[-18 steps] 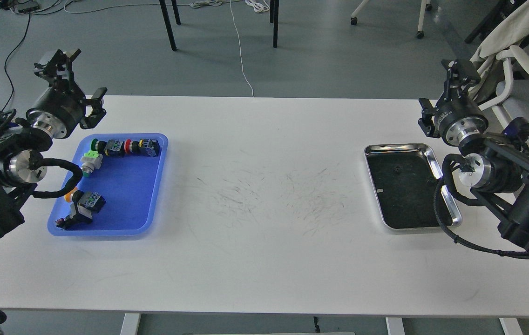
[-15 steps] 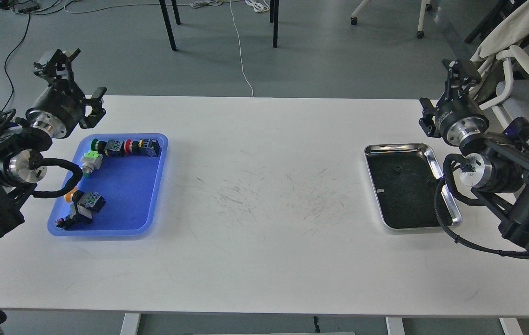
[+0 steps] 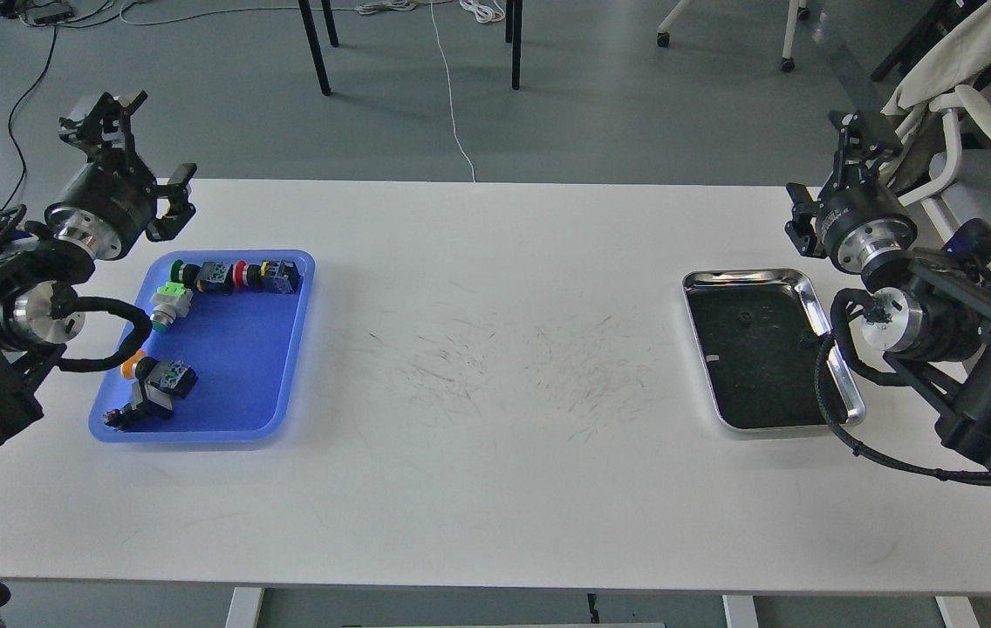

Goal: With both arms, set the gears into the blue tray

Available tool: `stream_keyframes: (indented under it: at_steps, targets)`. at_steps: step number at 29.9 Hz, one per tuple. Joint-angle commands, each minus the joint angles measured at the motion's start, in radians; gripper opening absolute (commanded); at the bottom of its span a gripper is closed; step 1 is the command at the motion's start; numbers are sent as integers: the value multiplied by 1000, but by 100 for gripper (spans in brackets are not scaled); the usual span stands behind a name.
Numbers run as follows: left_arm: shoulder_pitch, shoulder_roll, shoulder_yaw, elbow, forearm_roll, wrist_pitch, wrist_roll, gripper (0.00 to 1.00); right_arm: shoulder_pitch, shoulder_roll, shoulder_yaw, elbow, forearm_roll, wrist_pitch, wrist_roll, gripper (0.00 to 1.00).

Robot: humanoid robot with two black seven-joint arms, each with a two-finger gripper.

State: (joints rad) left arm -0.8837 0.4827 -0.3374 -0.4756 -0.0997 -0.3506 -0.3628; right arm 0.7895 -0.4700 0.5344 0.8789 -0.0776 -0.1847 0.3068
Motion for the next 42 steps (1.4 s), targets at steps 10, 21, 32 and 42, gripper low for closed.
stream_keyframes:
  at_steps: [10, 21, 32, 42]
  targets:
    - [0, -3, 0, -1, 0, -2, -1, 99, -1, -16, -7, 9, -2, -1, 0, 98]
    - [2, -3, 0, -1, 2, -4, -1, 99, -1, -27, -14, 23, -2, -1, 0, 98]
    - [3, -3, 0, -1, 2, -4, -1, 99, -1, -52, -19, 31, -8, -1, 0, 98]
    - [2, 4, 1, -1, 2, -5, -1, 99, 36, -159, -132, 90, -11, 1, -6, 98]
